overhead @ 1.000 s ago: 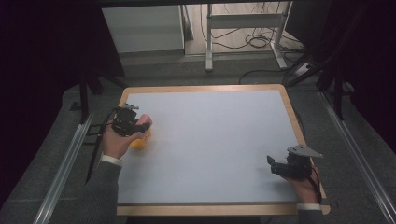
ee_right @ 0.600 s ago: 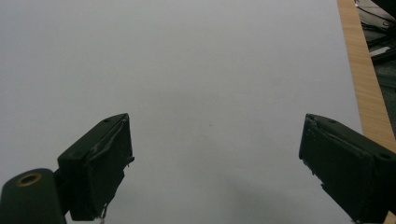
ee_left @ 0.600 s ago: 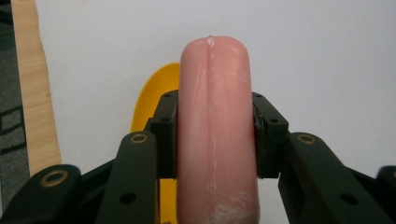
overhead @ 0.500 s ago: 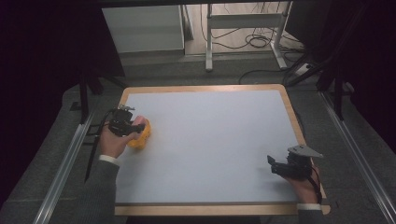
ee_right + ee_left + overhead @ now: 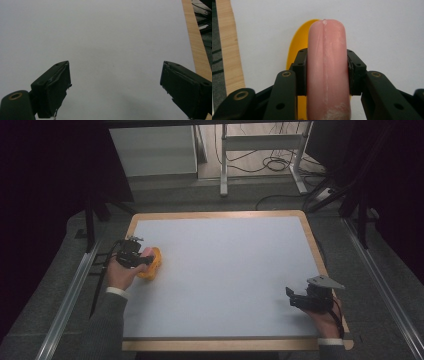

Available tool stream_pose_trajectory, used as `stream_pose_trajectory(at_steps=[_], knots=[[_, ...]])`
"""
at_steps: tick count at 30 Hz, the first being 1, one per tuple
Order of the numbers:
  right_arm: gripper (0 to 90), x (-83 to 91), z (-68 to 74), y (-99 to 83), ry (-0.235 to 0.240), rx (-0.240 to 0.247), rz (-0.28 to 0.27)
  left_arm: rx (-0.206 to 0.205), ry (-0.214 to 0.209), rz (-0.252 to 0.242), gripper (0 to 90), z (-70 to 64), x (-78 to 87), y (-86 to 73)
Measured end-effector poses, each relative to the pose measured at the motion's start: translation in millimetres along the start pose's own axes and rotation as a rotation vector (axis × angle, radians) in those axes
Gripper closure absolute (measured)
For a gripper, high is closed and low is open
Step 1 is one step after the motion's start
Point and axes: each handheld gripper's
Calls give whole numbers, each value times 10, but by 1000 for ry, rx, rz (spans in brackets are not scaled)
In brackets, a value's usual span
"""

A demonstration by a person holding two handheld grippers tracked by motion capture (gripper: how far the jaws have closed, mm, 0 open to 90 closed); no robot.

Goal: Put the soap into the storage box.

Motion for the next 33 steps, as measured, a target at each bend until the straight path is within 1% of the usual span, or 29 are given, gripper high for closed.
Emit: stream_pose_trajectory(at_steps=[8, 13, 18, 22, 23, 24, 25, 26, 27, 28, 29, 31, 32, 33], knots=[[94, -2, -19, -3, 0, 2, 0, 5, 3, 27, 602, 13, -85, -35], [94, -6, -10, -5, 0, 1, 3, 3, -6, 45, 601, 11, -146, -56], [94, -4, -13, -4, 0, 2, -1, 5, -8, 51, 601, 8, -173, -73], [94, -4, -14, -6, 0, 3, 0, 11, -16, 41, 589, 10, -163, -76], [93, -4, -14, -6, -2, 3, 1, 16, -25, 21, 577, 16, -117, -69], [93, -4, -14, -6, -2, 3, 1, 16, -25, 21, 545, 16, -117, -69], [94, -3, -15, -7, 0, 3, 2, 17, -14, -7, 478, 15, -51, -54], [94, -3, -15, -7, 0, 3, 2, 17, -14, -7, 421, 15, -51, -54], [94, -2, -14, -6, 1, 3, 1, 10, -5, -33, 421, 9, 2, -46], [94, -2, -12, -5, 3, 3, 0, 5, -6, -53, 386, 2, 49, -43], [94, -3, -9, -6, 3, 4, 1, 0, -11, -81, 380, -13, 122, -41], [94, -4, -3, -7, 2, 5, 1, -9, -20, -107, 357, -42, 183, -46], [94, -4, -1, -6, 1, 6, 1, -9, -20, -107, 343, -42, 183, -46], [94, -4, 1, -6, 1, 7, 0, -12, -26, -117, 331, -57, 206, -51]])
Point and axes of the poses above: each handheld gripper's, and its own axes: x roughly backward along the jaws, y roughly out of its top, z roughly to its left, and after that the axes turned 12 degrees about -x, right-handed
